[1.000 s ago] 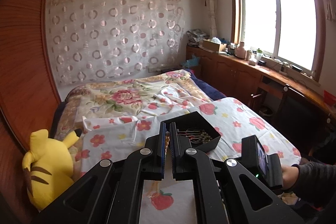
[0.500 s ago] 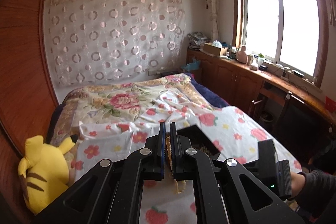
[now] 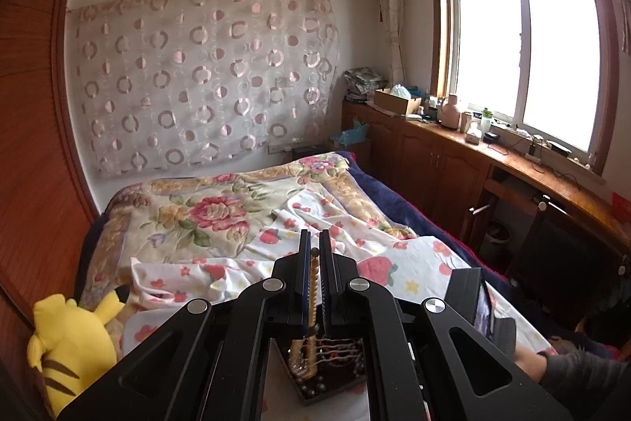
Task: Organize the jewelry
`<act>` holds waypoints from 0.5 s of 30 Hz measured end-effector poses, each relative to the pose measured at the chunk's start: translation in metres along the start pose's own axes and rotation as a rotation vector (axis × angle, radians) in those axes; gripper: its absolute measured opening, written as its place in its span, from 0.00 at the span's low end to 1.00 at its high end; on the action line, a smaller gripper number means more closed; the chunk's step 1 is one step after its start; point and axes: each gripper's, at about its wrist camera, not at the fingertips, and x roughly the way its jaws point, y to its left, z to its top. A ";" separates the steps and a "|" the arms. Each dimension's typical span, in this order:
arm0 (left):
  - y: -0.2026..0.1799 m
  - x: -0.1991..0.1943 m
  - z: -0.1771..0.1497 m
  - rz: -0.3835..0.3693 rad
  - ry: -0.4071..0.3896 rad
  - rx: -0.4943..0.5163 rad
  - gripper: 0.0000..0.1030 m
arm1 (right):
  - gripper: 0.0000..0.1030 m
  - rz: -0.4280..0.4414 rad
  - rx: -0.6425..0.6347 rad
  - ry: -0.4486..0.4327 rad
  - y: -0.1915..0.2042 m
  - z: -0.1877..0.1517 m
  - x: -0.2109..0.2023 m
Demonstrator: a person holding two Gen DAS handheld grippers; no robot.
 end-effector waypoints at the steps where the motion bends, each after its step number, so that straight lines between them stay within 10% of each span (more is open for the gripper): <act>1: -0.001 0.004 -0.002 0.000 0.007 -0.002 0.03 | 0.34 0.006 0.010 -0.002 -0.003 0.001 0.002; 12: 0.003 0.062 -0.066 0.009 0.159 -0.035 0.06 | 0.35 -0.017 0.024 -0.030 -0.020 -0.017 -0.024; 15: 0.000 0.067 -0.090 0.045 0.176 -0.011 0.46 | 0.35 -0.016 0.030 -0.046 -0.020 -0.024 -0.034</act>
